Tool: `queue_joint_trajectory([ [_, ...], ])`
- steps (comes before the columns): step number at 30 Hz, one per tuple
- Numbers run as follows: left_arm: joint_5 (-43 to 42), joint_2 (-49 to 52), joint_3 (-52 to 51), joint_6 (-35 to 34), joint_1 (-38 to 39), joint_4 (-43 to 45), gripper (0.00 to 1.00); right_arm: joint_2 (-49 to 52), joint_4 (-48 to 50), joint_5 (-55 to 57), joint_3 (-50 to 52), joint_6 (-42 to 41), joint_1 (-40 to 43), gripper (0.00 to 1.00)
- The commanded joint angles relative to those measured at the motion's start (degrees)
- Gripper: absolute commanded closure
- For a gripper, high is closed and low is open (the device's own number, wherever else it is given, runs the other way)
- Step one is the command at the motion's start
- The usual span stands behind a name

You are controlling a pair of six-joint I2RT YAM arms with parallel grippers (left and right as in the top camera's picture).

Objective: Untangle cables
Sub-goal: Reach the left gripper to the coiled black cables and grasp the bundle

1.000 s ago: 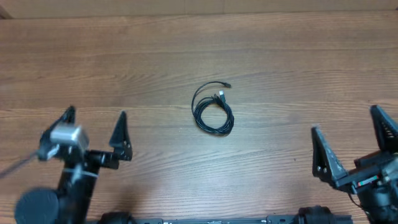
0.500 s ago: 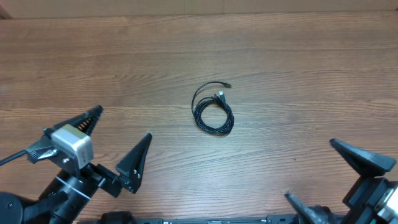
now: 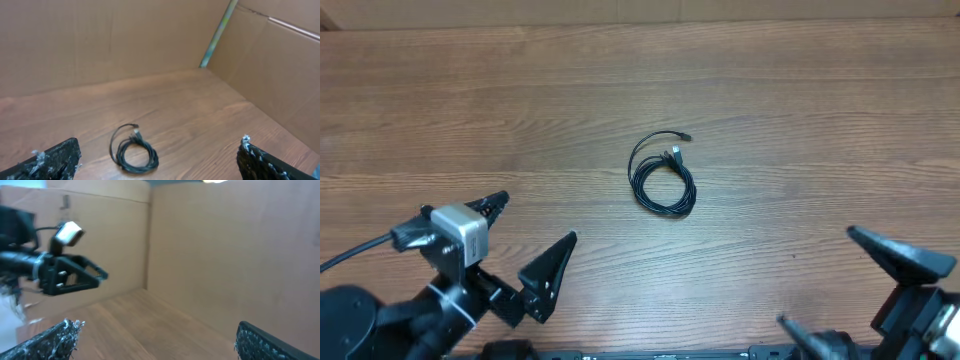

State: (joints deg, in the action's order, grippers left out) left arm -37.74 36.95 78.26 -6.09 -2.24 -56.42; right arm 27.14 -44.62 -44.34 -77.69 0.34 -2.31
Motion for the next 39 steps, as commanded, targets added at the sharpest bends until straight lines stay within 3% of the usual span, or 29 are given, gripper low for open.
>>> queue_joint_trajectory([
  [1, 0.24, 3.21, -1.51, 1.20, 0.39, -2.05, 0.01, 3.19, -2.14, 15.54, -0.70, -8.35, -0.24, 0.00],
  [4, 1.27, 6.80, -3.43, 1.46, 0.39, -3.37, 0.00, 5.31, -4.37, 22.05, -0.70, -14.62, -0.26, 0.00],
  [9, 0.22, 13.44, -7.08, 1.38, 0.39, -1.70, 0.00, 7.63, -5.09, 22.27, -0.70, -15.61, -0.24, 0.00],
  [13, 0.09, 20.81, -10.27, -5.70, 0.57, 4.11, 0.00, 8.04, -5.68, 22.49, -0.66, -15.56, -0.26, 0.00],
  [20, 1.51, 36.04, -11.15, 3.72, 6.97, 9.46, 0.00, 8.31, -5.35, 22.47, -0.66, -15.56, -0.26, 0.00],
  [33, 25.00, 56.83, -11.13, -1.33, 20.83, 21.16, 0.00, 8.68, -6.99, 22.45, -0.33, -15.32, -0.26, 0.00],
  [39, 26.38, 60.33, -11.13, -3.30, 22.58, 23.56, 0.00, 8.68, -8.15, 22.45, -0.33, -15.34, -0.26, 0.00],
])
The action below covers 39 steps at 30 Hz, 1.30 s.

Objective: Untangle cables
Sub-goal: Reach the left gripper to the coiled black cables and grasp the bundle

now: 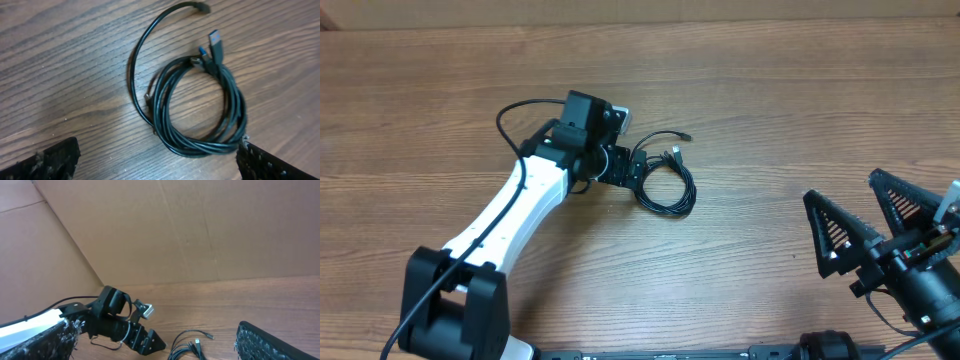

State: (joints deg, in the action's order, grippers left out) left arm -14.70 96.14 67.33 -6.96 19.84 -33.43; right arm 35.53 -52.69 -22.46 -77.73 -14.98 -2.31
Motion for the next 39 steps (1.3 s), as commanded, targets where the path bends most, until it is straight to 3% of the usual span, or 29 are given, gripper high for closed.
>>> queue_joint_trajectory([
  [1, 3.32, 1.60, -0.20, -3.56, 0.50, 0.79, 0.00, 0.28, -0.26, 0.57, -0.28, -0.02, -0.26, 0.00],
  [11, 2.14, 7.93, -0.20, -10.10, 0.55, 1.68, 0.00, 0.28, -0.85, -0.74, -0.28, -0.04, -0.26, 0.00],
  [14, -1.75, 9.97, -0.22, -10.21, 1.25, 3.10, 0.01, 0.28, -0.83, -0.74, -0.28, -0.04, -0.26, 0.00],
  [21, -1.77, 11.04, -0.20, -10.19, 5.64, 6.54, 0.01, 0.28, -0.83, -0.74, -0.28, -0.04, -0.26, 0.00],
  [29, 3.08, 11.04, -0.20, -10.23, 9.92, 8.35, 0.03, 0.28, -1.18, -2.38, -0.28, -0.04, -0.26, 0.00],
  [39, 6.56, 11.04, -0.20, -9.79, 9.35, 7.06, 0.00, 0.28, -1.55, -2.47, -0.28, -0.02, -0.26, 0.00],
])
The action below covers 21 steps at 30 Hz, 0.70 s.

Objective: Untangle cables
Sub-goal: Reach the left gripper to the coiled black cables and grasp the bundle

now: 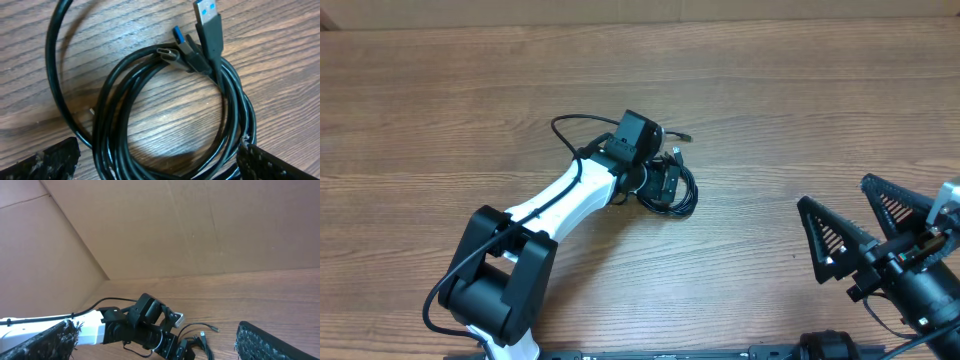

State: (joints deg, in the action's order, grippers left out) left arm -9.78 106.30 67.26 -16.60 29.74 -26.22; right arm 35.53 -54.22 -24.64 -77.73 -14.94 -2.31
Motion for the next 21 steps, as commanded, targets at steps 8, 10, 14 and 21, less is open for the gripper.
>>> queue_joint_trajectory([
  [8, 8.55, 0.90, -0.15, -0.17, -0.85, -2.62, 0.00, 0.28, -0.20, -0.31, -0.28, -0.09, -0.26, 0.00],
  [10, 8.50, 0.92, -0.15, -0.44, -0.85, -2.60, 0.00, 0.28, -0.20, -0.31, -0.28, -0.09, -0.26, 0.00],
  [14, 8.50, 0.96, -0.15, -1.95, -0.85, -2.16, 0.12, 0.28, -0.20, -0.31, -0.28, -0.09, -0.26, 0.00],
  [21, 8.52, 1.73, -0.15, -1.90, -0.83, -1.95, 0.22, 0.28, -0.37, -0.31, -0.28, -0.09, -0.26, 0.00],
])
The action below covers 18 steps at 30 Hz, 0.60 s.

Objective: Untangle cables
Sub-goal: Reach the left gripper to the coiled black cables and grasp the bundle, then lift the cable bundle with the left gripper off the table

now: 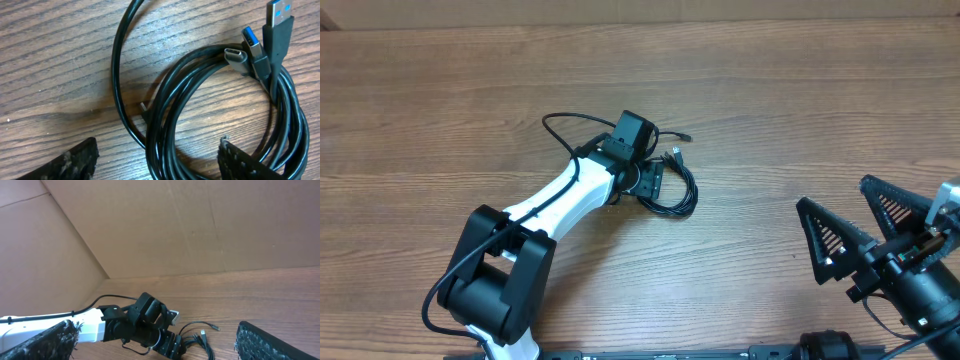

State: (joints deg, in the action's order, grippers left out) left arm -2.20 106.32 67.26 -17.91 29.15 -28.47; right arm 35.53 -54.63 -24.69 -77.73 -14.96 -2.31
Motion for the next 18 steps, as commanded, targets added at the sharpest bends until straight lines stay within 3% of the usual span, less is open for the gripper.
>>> queue_joint_trajectory([
  [1, 0.92, 2.03, -0.15, -0.59, -0.24, 0.28, 0.20, 0.28, 0.00, -0.26, -0.28, -0.07, -0.26, 0.00],
  [4, 0.92, 3.15, -0.15, -0.59, -0.24, 0.26, 0.21, 0.28, 0.00, -0.26, -0.28, -0.07, -0.26, 0.00],
  [6, 0.85, 4.00, -0.15, -0.61, -0.24, 0.26, 0.36, 0.28, 0.00, -0.26, -0.28, -0.07, -0.26, 0.00],
  [7, 0.72, 4.61, -0.15, -0.61, -0.24, 0.28, 0.62, 0.28, 0.02, -0.26, -0.28, -0.07, -0.26, 0.00],
  [8, 0.72, 5.33, -0.15, -1.51, -0.24, 0.26, 0.96, 0.28, 0.07, -0.24, -0.28, -0.04, -0.26, 0.00],
  [18, 0.63, 5.60, 1.60, -3.30, -0.28, -2.01, 0.96, 0.74, -0.04, 1.75, -0.22, 0.17, -0.26, 0.00],
])
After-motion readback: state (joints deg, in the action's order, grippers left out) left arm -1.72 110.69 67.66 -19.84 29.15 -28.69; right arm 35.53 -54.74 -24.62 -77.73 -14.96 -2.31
